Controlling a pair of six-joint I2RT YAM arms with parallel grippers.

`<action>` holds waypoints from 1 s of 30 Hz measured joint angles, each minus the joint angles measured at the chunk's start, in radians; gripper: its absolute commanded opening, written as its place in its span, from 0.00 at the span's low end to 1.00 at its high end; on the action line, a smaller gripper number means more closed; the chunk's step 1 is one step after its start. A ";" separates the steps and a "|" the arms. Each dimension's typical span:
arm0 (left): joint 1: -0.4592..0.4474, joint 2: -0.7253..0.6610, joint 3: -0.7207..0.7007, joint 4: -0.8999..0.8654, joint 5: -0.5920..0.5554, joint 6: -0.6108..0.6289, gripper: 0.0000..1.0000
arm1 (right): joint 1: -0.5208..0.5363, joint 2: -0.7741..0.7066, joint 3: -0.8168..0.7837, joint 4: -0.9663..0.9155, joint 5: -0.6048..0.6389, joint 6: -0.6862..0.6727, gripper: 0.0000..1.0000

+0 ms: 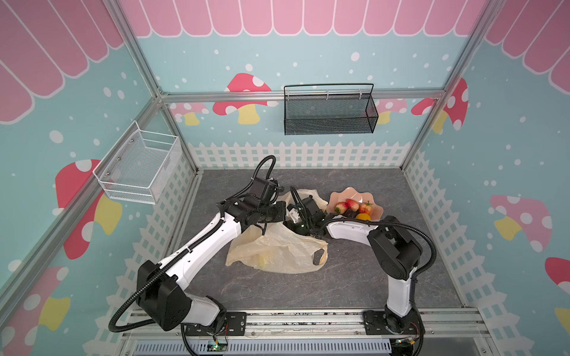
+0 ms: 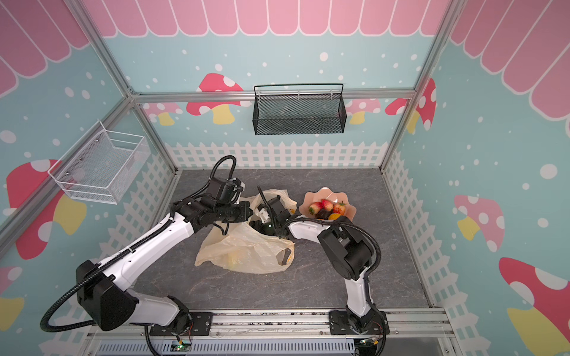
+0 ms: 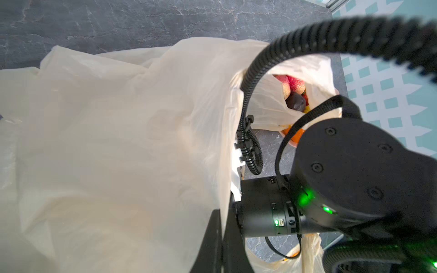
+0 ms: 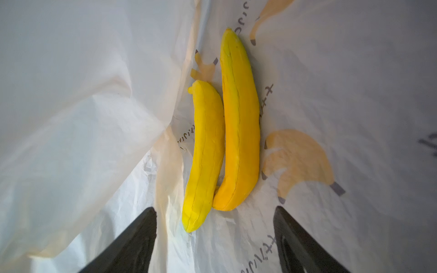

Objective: Place the fruits into the plastic bag
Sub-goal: Place the fruit in the plastic bag.

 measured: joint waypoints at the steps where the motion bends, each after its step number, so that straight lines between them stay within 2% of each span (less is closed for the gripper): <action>1: 0.001 0.000 0.000 0.000 -0.002 0.000 0.00 | 0.000 -0.003 0.001 -0.014 0.000 -0.009 0.81; 7: 0.003 -0.008 -0.002 0.000 -0.006 0.005 0.00 | 0.000 -0.071 0.001 -0.124 0.025 -0.079 0.82; 18: 0.008 -0.013 -0.004 0.000 -0.013 0.015 0.00 | -0.003 -0.289 -0.048 -0.267 0.130 -0.258 0.83; 24: 0.010 -0.013 -0.004 0.001 -0.013 0.021 0.00 | -0.007 -0.422 -0.108 -0.336 0.269 -0.365 0.84; 30: 0.010 -0.013 -0.004 0.001 -0.013 0.026 0.00 | -0.007 -0.598 -0.135 -0.377 0.444 -0.479 0.91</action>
